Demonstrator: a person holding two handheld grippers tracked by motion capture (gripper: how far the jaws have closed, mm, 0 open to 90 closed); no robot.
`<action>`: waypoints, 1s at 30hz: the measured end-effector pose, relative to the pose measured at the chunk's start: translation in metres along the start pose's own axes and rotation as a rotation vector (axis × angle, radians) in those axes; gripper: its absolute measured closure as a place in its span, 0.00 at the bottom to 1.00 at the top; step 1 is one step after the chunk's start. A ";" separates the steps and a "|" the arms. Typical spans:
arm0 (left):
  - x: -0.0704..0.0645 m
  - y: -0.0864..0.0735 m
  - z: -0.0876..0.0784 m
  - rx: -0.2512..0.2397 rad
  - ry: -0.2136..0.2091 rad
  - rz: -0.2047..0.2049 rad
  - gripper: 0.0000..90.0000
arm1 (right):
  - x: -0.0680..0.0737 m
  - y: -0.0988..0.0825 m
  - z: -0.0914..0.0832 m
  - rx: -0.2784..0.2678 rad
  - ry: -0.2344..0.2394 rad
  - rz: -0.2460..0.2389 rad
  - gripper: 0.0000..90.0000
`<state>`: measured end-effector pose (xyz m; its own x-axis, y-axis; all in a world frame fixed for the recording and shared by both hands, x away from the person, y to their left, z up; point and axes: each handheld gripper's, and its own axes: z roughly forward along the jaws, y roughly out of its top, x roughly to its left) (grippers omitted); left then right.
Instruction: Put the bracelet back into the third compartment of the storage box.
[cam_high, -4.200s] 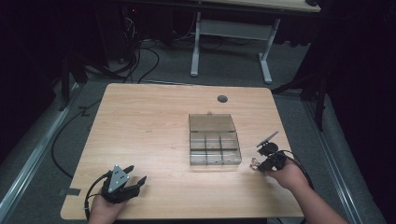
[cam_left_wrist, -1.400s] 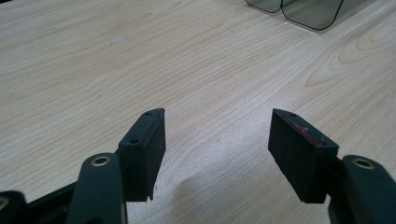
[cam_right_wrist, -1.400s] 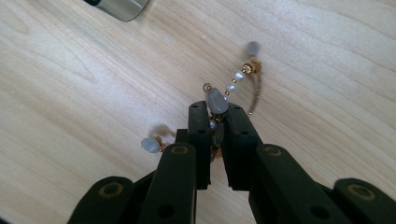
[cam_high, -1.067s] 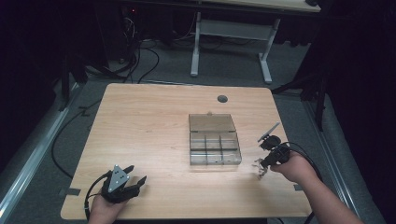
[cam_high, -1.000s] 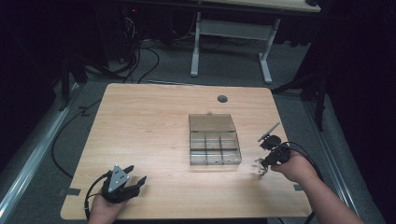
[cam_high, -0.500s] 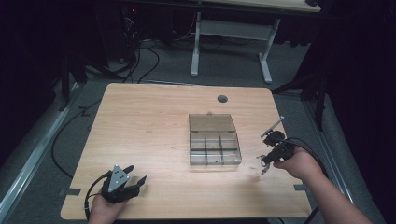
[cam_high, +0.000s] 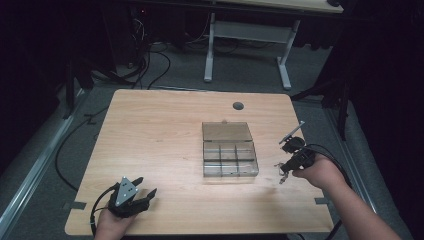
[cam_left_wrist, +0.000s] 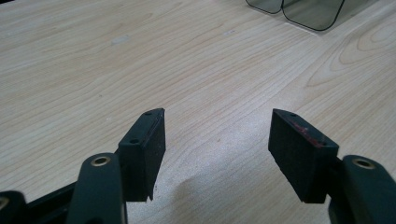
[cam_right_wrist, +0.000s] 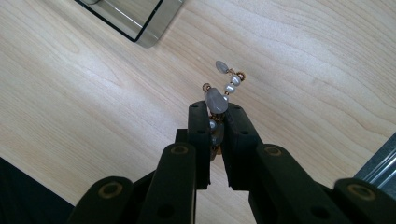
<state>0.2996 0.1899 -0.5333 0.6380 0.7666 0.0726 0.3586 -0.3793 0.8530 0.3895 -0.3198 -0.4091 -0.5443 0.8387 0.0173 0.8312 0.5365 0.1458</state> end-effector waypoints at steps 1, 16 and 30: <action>0.000 0.000 0.000 0.000 -0.003 -0.001 0.41 | 0.000 0.002 -0.001 0.002 0.002 0.003 0.92; 0.000 0.000 -0.001 -0.003 -0.003 -0.001 0.41 | -0.001 0.016 -0.008 -0.005 0.009 0.008 0.92; 0.001 0.000 -0.001 -0.004 -0.005 -0.003 0.41 | 0.004 0.036 -0.015 -0.013 0.015 0.002 0.92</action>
<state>0.2993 0.1911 -0.5329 0.6405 0.7649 0.0677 0.3573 -0.3749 0.8554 0.4160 -0.2983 -0.3889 -0.5441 0.8384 0.0327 0.8311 0.5332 0.1583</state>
